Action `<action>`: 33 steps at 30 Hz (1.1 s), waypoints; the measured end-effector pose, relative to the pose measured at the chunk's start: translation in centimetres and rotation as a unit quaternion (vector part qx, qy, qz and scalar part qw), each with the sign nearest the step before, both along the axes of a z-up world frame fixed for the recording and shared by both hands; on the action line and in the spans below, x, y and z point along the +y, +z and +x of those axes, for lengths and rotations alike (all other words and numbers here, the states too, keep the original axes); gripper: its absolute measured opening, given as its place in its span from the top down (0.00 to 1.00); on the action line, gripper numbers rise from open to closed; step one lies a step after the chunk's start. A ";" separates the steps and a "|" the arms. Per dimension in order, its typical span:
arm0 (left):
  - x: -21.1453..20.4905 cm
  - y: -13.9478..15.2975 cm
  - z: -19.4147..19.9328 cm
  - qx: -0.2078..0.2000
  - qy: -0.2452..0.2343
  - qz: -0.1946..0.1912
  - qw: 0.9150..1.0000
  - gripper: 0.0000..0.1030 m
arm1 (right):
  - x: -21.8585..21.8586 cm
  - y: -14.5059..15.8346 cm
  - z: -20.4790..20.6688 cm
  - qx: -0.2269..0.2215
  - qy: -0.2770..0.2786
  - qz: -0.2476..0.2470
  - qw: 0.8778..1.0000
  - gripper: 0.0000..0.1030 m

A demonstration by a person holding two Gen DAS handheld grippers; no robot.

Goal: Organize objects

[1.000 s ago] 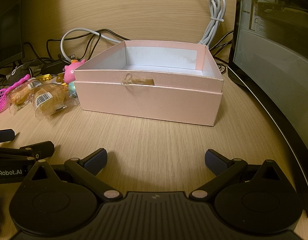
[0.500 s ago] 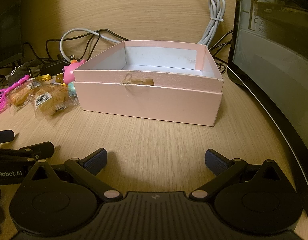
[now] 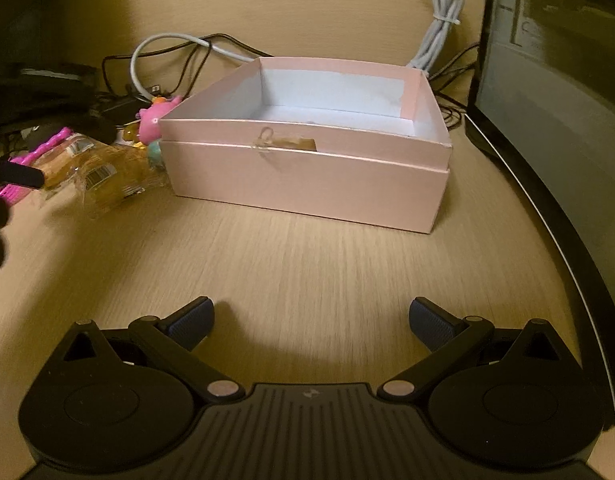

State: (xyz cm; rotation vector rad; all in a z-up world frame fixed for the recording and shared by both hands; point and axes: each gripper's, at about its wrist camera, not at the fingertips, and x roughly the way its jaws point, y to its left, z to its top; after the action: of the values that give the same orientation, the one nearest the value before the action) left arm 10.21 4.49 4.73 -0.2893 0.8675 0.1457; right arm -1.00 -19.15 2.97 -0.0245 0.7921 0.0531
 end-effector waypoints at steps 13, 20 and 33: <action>8.5 1.6 -8.9 -0.037 -0.057 -0.014 0.998 0.62 | 7.2 2.4 2.3 -0.010 0.106 -0.006 0.994 0.00; 19.4 2.6 -18.5 -0.023 0.030 -0.011 0.999 0.63 | 21.4 4.3 7.3 -0.050 0.209 0.037 0.976 0.00; 27.6 3.0 -24.1 -0.040 0.085 -0.036 0.995 0.63 | 37.9 1.3 11.5 -0.025 0.334 -0.068 0.940 0.46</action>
State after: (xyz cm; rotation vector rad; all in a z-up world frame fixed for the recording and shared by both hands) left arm -13.87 32.04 7.72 -0.4349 0.7682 0.2602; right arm 10.53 18.79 4.29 -0.4252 0.7056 0.6406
